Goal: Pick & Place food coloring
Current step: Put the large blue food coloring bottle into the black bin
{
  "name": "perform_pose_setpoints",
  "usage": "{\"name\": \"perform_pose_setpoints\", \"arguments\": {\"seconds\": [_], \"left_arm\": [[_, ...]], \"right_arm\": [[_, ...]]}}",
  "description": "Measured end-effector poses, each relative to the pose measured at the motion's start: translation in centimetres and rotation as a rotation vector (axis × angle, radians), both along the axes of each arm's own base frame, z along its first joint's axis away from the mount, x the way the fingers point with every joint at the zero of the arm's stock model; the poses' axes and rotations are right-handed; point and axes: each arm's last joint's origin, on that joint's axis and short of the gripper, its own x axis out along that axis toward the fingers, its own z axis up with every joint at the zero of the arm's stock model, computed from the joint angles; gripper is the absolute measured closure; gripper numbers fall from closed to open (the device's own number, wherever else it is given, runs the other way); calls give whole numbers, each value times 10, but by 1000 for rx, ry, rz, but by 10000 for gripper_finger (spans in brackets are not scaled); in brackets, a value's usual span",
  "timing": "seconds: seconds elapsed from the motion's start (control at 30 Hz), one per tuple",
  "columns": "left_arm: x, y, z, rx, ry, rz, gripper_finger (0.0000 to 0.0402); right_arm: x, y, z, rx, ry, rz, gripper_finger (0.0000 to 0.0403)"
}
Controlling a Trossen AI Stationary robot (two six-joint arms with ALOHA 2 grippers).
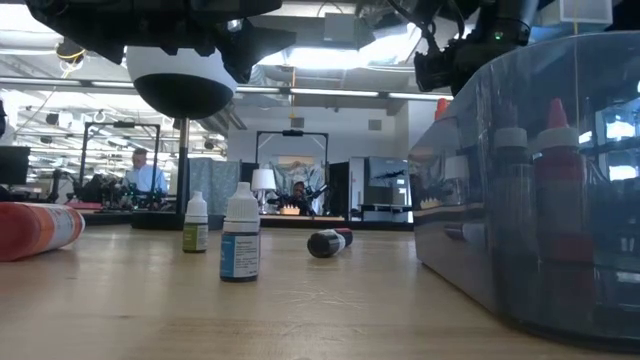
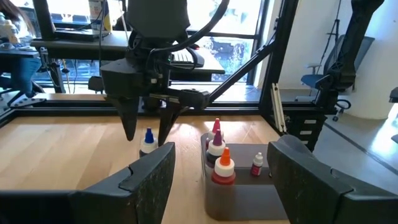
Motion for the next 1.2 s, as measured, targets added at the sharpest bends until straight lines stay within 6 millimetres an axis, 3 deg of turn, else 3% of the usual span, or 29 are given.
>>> {"name": "perform_pose_setpoints", "arguments": {"seconds": [0.47,0.77,0.97,1.2], "left_arm": [[0,0,-1,1,9,0,151],[0,0,-1,1,11,0,151],[0,0,-2,2,19,0,151],[0,0,-2,2,22,1,151]], "right_arm": [[1,1,0,17,-10,7,144],[9,3,-18,9,51,21,147],[8,3,-15,9,42,21,181],[8,3,-15,8,43,25,248]]}}
